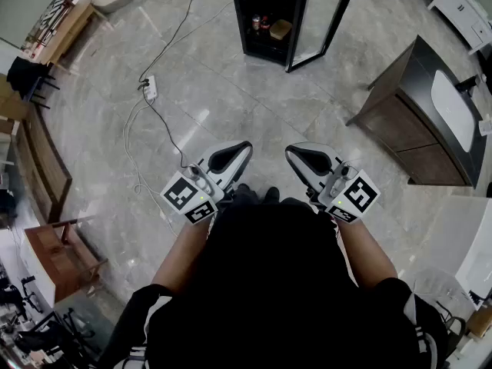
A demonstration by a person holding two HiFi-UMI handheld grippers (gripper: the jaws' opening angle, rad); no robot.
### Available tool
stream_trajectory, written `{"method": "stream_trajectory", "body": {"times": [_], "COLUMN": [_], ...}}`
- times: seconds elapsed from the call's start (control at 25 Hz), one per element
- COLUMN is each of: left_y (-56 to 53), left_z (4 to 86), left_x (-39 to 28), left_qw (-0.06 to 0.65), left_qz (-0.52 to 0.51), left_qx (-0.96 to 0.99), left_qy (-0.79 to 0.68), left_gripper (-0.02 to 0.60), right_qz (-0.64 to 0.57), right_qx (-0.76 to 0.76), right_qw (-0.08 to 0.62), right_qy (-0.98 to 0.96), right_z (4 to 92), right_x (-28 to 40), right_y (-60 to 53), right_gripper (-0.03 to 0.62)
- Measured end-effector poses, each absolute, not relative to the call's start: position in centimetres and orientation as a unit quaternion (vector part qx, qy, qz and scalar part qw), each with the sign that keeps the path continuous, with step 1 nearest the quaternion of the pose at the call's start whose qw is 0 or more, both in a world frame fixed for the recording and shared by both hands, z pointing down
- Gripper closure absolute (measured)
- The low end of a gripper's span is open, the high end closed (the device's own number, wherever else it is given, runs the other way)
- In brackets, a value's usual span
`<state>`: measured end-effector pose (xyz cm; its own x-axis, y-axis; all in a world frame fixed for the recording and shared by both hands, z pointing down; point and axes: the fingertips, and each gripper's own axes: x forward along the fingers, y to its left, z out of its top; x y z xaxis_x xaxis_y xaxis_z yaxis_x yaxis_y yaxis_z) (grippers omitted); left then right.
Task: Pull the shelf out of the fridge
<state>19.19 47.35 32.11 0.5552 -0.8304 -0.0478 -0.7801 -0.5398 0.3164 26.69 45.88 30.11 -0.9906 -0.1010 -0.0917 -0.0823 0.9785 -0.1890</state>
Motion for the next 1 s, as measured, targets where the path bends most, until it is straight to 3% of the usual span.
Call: {"method": "stream_trajectory", "body": {"times": [1.0], "left_y": [45.8], "left_z": [31.1], "left_x": [18.7], "left_qw": [0.125], "left_qz": [-0.110], "left_qx": [0.869], "left_qy": [-0.467], "left_gripper": [0.555], "right_qz": [-0.061], "right_qx": [-0.044], "right_qw": [0.067], "right_qy": [0.995], "right_z": [28.2], "right_x": [27.9], "right_y": [43.4], "right_gripper": [0.568]}}
